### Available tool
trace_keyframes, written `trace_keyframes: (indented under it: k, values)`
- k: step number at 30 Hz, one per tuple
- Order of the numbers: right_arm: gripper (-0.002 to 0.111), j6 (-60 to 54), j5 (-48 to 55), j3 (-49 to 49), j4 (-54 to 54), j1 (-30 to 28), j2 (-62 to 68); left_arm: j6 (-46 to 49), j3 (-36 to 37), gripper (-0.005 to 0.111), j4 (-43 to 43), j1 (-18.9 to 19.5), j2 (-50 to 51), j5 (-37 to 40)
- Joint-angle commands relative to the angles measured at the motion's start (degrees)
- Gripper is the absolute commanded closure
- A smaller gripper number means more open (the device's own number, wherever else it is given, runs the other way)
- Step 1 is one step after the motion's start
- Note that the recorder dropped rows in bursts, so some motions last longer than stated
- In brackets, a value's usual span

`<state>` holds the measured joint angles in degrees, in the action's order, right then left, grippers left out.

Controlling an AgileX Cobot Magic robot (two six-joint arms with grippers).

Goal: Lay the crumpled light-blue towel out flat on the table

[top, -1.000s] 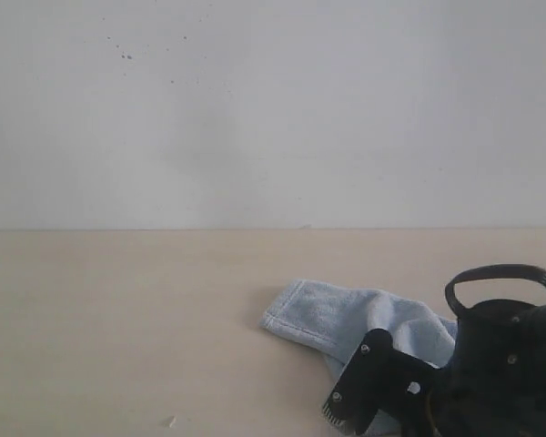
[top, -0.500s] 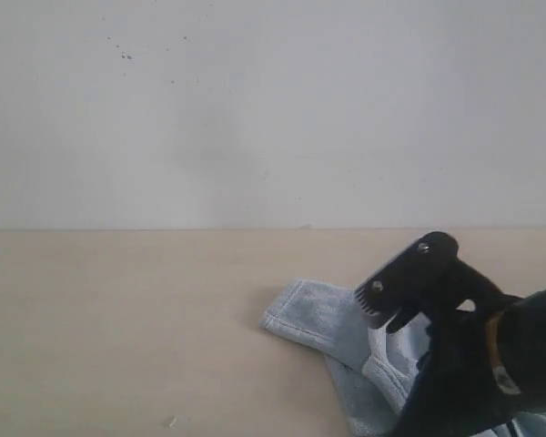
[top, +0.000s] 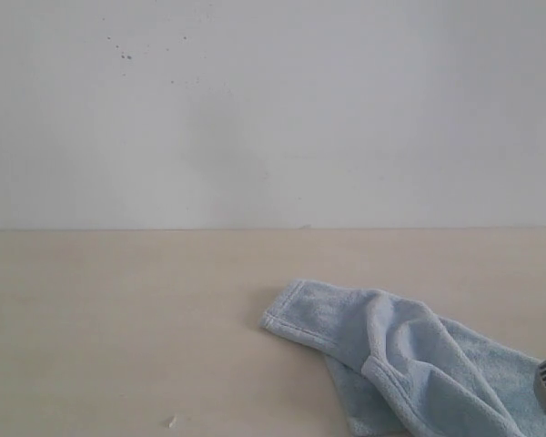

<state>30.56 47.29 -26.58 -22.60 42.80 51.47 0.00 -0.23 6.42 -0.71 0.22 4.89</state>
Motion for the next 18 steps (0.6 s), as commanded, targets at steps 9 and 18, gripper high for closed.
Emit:
trace_keyframes:
  k: [9,18]
  values:
    - [0.091,-3.7,-1.1,0.5,4.5,0.1,-1.5,-0.4,0.2,0.103,0.1,0.1,-0.2,-0.6]
    - [0.057,-3.5,-1.0,0.5,4.7,0.1,-1.5,-0.4,0.2,0.103,0.1,0.1,-0.2,-0.6]
